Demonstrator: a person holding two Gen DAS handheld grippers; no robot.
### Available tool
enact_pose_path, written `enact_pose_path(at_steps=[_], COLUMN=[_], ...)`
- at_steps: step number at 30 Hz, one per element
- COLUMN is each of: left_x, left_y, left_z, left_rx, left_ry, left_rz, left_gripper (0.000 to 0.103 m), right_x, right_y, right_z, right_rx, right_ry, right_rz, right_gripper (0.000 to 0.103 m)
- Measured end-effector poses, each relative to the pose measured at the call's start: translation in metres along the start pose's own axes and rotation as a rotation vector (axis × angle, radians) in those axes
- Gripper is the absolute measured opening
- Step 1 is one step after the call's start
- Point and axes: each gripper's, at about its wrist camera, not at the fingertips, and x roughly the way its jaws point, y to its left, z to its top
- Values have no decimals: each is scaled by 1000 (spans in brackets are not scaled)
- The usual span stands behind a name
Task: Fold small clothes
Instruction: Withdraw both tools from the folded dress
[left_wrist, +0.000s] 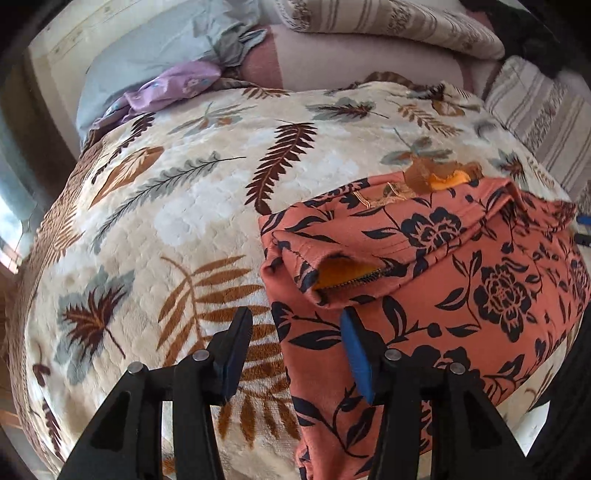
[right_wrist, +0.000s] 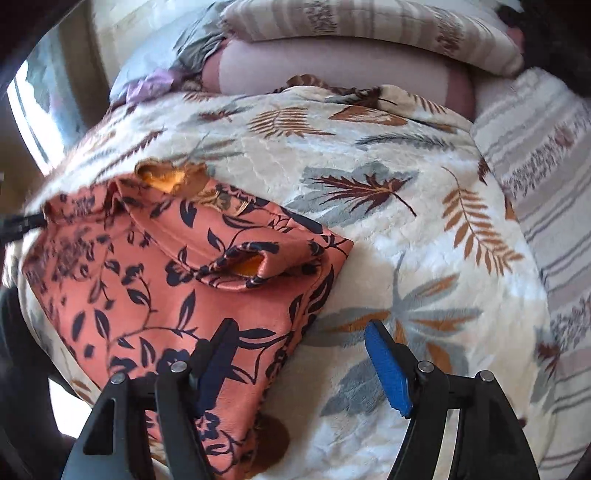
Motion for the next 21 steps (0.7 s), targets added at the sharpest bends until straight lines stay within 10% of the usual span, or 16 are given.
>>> enact_pose_path(at_steps=[5, 12, 15, 21], left_x=[17, 27, 26, 35], left_y=[-3, 66, 84, 46], left_z=[30, 90, 76, 38], left_rx=[95, -358, -442, -140], left_ry=[17, -112, -106, 2], left_rz=[35, 65, -4, 13], left_gripper=[51, 51, 53, 59], right_x=[12, 58, 43, 21], right_y=[1, -109, -91, -54], right_z=[46, 55, 34, 1], right_rx=[-98, 747, 654, 486], right_ry=[-52, -56, -41, -10], right_rz=[-22, 126, 147, 194], right_gripper=[73, 73, 73, 73])
